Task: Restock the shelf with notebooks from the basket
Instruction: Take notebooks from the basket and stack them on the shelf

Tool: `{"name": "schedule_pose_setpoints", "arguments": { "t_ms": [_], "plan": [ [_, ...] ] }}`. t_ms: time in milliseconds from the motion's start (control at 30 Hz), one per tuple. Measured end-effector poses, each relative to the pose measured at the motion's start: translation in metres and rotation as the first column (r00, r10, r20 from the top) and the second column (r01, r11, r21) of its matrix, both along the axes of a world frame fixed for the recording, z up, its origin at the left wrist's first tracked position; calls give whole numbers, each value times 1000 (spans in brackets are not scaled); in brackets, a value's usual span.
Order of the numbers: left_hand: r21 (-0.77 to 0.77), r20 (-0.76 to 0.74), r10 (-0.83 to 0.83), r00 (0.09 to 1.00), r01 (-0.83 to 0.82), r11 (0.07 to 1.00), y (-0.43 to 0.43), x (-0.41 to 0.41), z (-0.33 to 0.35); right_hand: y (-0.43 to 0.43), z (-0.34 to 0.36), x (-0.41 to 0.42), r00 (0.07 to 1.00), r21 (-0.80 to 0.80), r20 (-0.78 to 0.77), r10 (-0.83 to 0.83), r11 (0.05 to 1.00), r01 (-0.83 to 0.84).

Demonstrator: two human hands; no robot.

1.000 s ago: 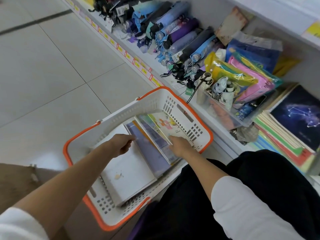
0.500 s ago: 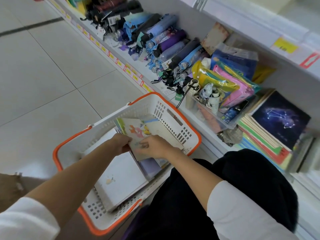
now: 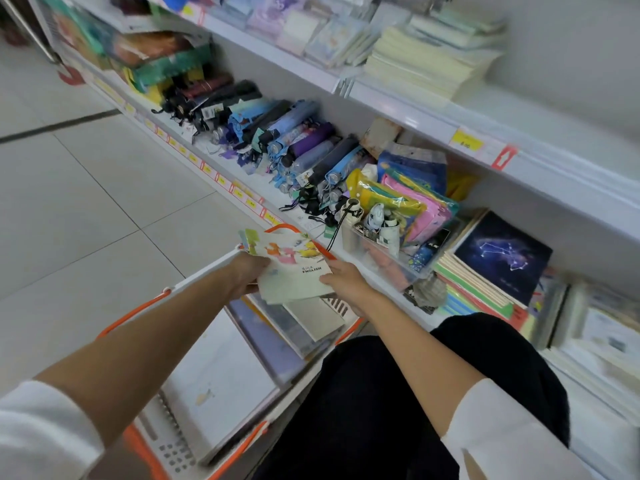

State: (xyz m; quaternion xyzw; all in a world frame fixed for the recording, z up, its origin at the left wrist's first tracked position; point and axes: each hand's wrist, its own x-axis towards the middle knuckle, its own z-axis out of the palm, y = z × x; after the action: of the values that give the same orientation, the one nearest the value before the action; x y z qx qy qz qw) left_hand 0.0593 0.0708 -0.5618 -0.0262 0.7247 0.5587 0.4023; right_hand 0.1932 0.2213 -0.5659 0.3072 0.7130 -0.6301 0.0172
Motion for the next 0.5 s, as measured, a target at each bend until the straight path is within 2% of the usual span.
{"name": "schedule_pose_setpoints", "arguments": {
  "t_ms": [100, 233, 300, 400, 500],
  "plan": [
    [35, -87, -8, 996, 11, 999, 25, 12, 21, 13, 33, 18, 990, -51, -59, -127, 991, 124],
    [85, -202, -2, 979, 20, 996, 61, 36, 52, 42, 77, 43, 968, 46, -115, -221, 973, 228],
    [139, -242, -7, 970, 42, 989, 80, 52, 71, 56, 100, 58, 953, 26, -100, -285, 957, 288],
    [228, -320, 30, 947, 46, 973, 110, 79, 102, 81, 133, 80, 947, 63, -128, -296, 950, 306],
    [308, -394, 31, 919, 100, 946, 137, 103, 129, 102, 165, 110, 913, 122, -234, -334, 922, 368]
  ]
}}
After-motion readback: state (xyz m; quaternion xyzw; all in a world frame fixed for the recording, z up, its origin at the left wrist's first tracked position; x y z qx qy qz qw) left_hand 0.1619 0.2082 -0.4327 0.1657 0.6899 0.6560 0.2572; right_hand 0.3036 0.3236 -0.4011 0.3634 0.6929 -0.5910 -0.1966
